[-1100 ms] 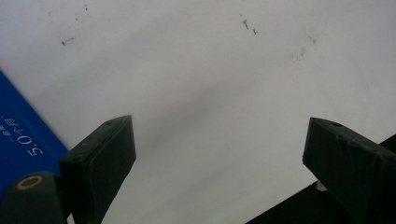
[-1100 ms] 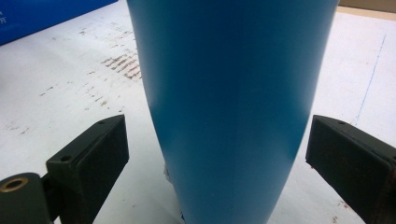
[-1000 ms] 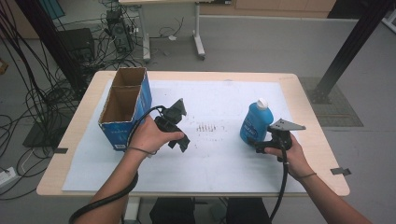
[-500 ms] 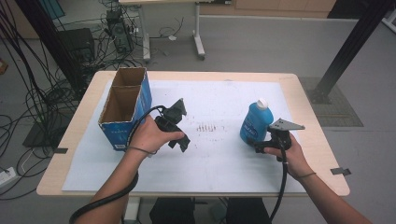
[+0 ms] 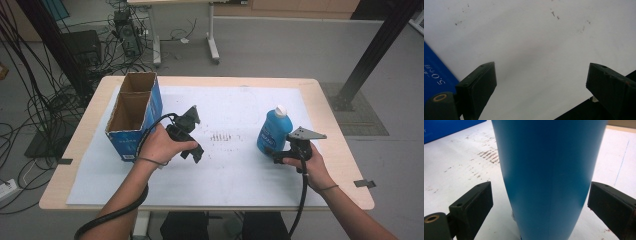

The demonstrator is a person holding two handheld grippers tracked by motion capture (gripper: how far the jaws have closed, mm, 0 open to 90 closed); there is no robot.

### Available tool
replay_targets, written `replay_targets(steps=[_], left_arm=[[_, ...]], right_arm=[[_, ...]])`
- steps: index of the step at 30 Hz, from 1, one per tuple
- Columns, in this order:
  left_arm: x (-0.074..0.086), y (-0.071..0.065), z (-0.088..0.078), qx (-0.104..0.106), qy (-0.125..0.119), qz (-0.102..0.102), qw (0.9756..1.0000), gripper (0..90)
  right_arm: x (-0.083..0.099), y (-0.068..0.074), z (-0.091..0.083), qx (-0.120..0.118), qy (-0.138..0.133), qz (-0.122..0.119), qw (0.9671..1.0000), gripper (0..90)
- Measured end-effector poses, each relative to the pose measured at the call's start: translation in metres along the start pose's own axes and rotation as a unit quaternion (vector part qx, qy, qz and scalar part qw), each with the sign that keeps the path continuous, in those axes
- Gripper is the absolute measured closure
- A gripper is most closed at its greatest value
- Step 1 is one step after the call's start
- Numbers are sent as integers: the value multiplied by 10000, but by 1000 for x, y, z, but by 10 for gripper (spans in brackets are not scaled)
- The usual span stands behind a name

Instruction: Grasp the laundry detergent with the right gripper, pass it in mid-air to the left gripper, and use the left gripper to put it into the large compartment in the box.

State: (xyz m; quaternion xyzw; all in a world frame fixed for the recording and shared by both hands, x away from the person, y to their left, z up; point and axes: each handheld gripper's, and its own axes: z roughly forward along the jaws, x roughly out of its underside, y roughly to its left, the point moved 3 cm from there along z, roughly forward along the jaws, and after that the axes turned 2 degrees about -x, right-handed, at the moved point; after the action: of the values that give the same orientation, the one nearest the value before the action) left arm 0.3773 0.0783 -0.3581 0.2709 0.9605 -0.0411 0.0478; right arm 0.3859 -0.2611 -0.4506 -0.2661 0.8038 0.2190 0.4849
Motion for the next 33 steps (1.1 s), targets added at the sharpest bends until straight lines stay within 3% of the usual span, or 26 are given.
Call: replay_targets(steps=[21,33], left_arm=[[0,0,2,11,41,31,10000,100],[-1,1,1,19,-4,14,10000,101]], right_arm=[[-1,2,7,-9,-62,26,10000,68],[-1,3,8,-129,-133,46,9998,218]])
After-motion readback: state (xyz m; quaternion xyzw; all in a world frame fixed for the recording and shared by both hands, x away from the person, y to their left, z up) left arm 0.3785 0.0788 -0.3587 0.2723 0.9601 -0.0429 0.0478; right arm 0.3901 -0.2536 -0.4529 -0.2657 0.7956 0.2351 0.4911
